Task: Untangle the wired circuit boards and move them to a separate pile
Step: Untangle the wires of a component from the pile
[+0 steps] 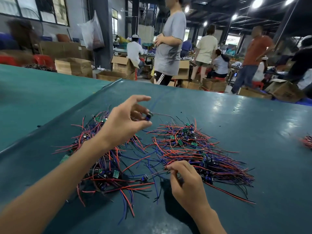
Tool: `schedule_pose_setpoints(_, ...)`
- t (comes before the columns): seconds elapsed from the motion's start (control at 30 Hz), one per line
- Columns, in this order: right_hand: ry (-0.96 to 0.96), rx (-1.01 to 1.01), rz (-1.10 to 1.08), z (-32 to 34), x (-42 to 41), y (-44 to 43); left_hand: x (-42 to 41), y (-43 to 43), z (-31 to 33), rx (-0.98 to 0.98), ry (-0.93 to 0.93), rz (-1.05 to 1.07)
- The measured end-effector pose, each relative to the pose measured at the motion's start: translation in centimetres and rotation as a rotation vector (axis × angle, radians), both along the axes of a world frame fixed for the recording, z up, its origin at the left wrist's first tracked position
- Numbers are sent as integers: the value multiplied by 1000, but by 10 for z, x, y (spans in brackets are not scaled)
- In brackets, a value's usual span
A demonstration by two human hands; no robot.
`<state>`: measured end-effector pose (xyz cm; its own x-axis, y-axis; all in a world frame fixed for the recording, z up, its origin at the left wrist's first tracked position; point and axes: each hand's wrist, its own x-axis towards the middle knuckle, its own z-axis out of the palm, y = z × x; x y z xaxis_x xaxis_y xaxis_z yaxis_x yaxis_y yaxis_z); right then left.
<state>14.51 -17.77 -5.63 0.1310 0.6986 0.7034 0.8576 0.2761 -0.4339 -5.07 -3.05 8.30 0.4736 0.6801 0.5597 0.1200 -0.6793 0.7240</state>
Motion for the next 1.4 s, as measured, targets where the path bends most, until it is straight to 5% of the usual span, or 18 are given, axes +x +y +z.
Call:
schedule_pose_setpoints(0.23, 313, 65, 79, 8, 3, -2, 32, -39, -67, -481, -180, -415)
schedule_pose_setpoints(0.67, 1284, -308, 298, 35, 13, 19, 46, -66, -110, -775, -157, -431)
schedule_pose_setpoints(0.83, 1233, -504, 429, 54, 18, 33, 46, -66, -109, -1004, -341, -537)
schedule_pose_setpoints(1.07, 1002, -783, 443, 80, 17, 41, 43, -59, -113, -984, -377, -505)
schedule_pose_setpoints(1.4, 1026, -882, 456, 85, 22, 39, 46, -62, -117, -940, -409, -450)
